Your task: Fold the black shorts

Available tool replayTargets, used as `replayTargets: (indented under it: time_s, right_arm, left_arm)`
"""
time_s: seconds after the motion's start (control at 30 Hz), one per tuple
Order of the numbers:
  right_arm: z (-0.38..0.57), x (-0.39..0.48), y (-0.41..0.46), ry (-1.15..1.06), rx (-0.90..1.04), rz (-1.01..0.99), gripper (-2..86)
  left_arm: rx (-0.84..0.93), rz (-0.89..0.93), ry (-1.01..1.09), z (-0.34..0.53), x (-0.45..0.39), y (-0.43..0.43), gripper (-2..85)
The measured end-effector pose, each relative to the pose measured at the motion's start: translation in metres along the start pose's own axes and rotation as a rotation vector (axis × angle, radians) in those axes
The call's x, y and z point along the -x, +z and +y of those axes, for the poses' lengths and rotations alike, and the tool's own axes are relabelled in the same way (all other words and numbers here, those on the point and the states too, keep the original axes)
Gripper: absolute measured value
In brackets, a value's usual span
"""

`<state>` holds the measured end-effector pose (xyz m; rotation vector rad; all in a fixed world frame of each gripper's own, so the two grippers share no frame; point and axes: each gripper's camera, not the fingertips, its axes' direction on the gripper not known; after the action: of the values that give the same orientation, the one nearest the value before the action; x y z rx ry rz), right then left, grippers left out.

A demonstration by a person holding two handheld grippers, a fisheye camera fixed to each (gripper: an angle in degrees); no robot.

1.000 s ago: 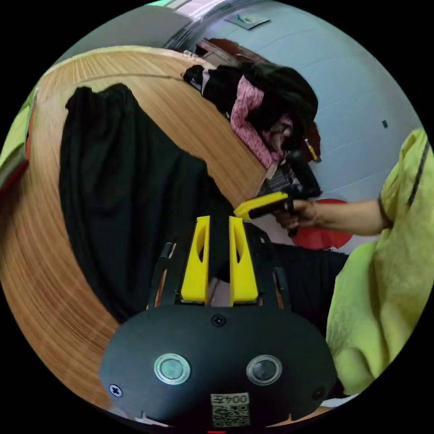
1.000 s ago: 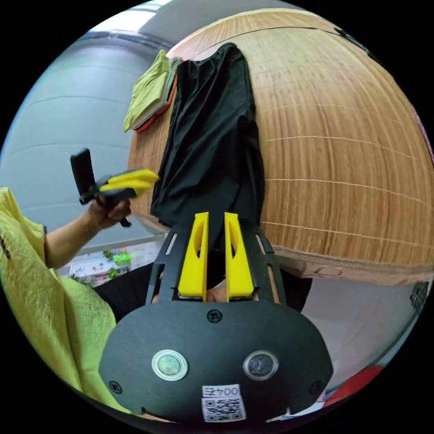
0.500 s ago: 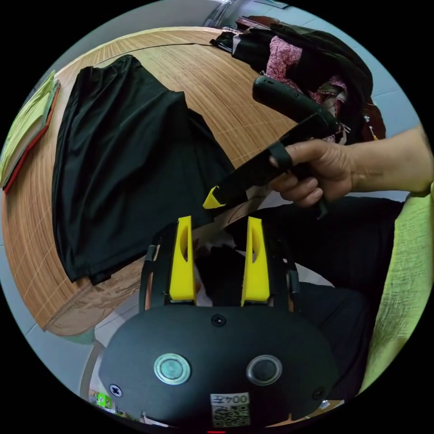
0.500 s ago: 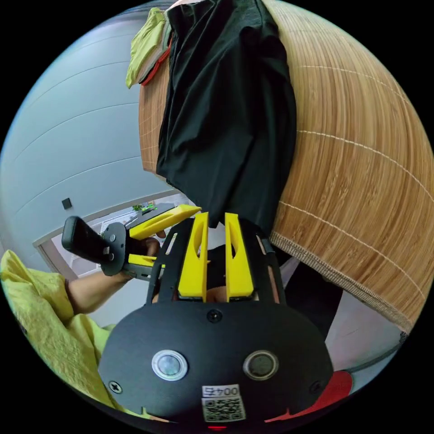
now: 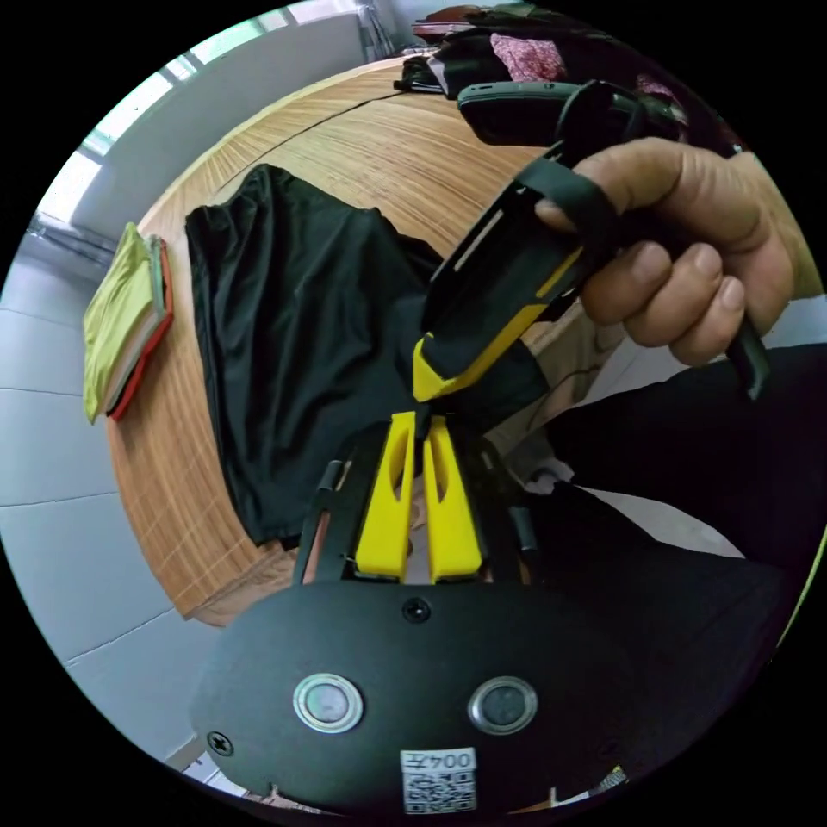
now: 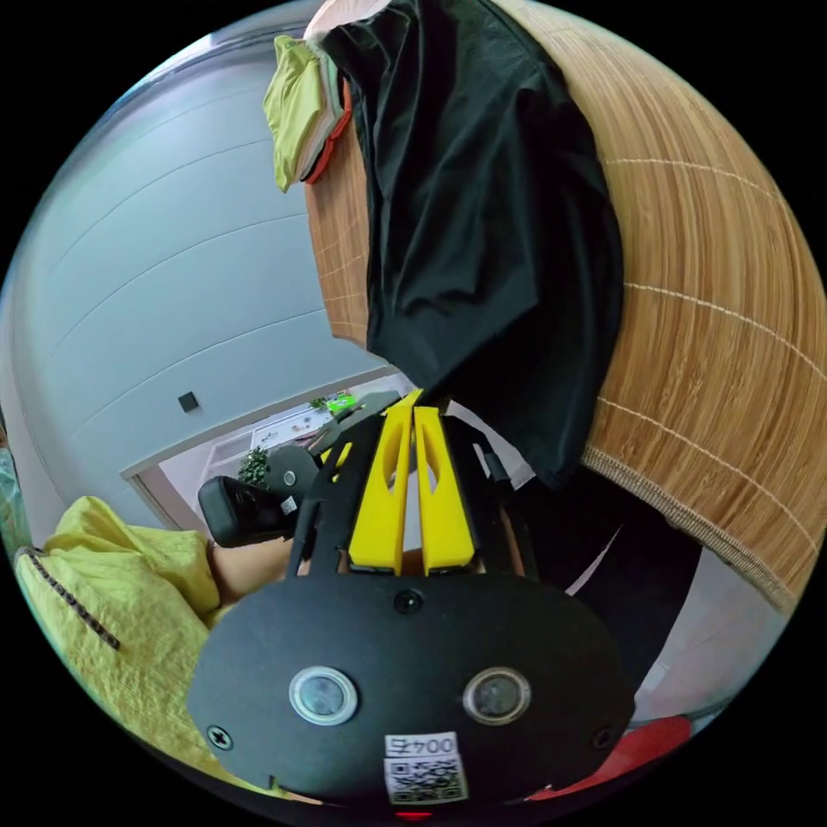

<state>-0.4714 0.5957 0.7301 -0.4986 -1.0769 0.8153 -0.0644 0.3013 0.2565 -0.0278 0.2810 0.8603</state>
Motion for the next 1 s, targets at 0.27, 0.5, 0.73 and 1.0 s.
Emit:
replayTargets:
  time_s: [0.27, 0.5, 0.73, 1.0]
  right_arm:
    - [-0.030, -0.004, -0.051, 0.053, -0.129, 0.143, 12.0]
    - [-0.065, 0.012, -0.074, 0.124, -0.203, 0.104, 4.1]
    - [-0.049, 0.017, -0.077, 0.098, -0.168, 0.322, -0.5]
    - [-0.043, 0.040, -0.063, 0.060, -0.174, 0.392, -0.6]
  left_arm:
    - [-0.022, 0.082, -0.102, 0.021, 0.006, -0.034, 0.9]
    - [0.004, 0.138, -0.070, 0.029, 0.004, -0.059, 0.8]
    - [0.033, 0.226, -0.025, 0.025, -0.039, -0.044, 1.1]
    - [0.101, 0.116, -0.030, 0.023, -0.072, -0.024, 2.0]
